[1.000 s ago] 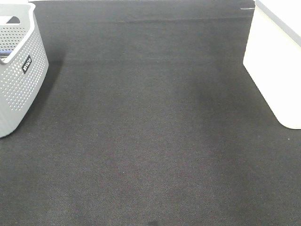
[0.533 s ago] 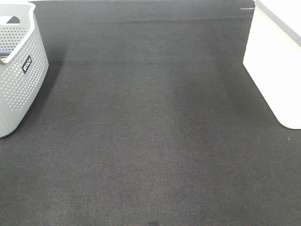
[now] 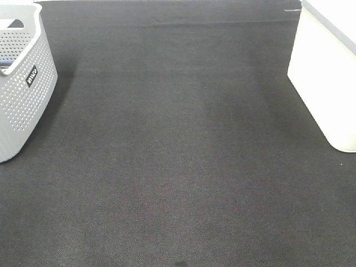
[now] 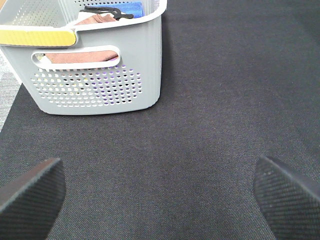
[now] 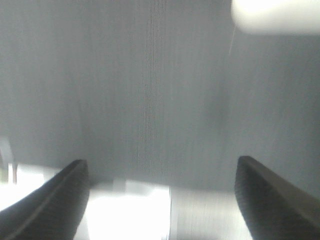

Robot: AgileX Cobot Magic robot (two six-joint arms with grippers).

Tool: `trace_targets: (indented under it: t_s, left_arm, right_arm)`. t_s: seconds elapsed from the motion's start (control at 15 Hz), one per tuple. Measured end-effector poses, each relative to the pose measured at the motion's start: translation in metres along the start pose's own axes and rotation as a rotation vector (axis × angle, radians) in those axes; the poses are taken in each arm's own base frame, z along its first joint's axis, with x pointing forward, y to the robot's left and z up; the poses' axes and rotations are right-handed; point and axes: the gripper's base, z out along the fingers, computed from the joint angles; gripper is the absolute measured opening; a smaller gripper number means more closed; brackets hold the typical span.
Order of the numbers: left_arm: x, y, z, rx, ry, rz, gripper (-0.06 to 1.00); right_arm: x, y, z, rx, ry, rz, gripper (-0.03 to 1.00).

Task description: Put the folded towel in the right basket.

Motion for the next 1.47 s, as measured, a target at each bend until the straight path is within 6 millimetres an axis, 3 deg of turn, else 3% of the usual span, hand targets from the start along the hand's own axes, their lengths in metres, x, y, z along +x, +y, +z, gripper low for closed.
trace_targets:
  t_s: [0.2,0.33,0.8,0.87,1.13,1.47]
  left_arm:
    - [0.0,0.0,0.0,0.0,0.0,0.0,0.97]
    - [0.0,0.0,0.0,0.0,0.0,0.0,0.97]
    - [0.0,0.0,0.0,0.0,0.0,0.0,0.97]
    - [0.0,0.0,0.0,0.0,0.0,0.0,0.97]
    - [0.0,0.0,0.0,0.0,0.0,0.0,0.97]
    - [0.0,0.0,0.0,0.0,0.0,0.0,0.97]
  right_arm:
    - [0.071,-0.002,0.022,0.006,-0.001,0.007,0.76]
    - [0.1,-0.006,0.029,0.041,-0.091,-0.01,0.76]
    - [0.172,0.0,-0.018,0.098,-0.643,-0.094,0.76]
    - [0.172,0.0,-0.018,0.098,-0.643,-0.094,0.76]
    - [0.203,0.003,-0.027,0.103,-0.841,-0.119,0.76]
    - [0.204,0.002,-0.026,0.104,-0.848,-0.12,0.76]
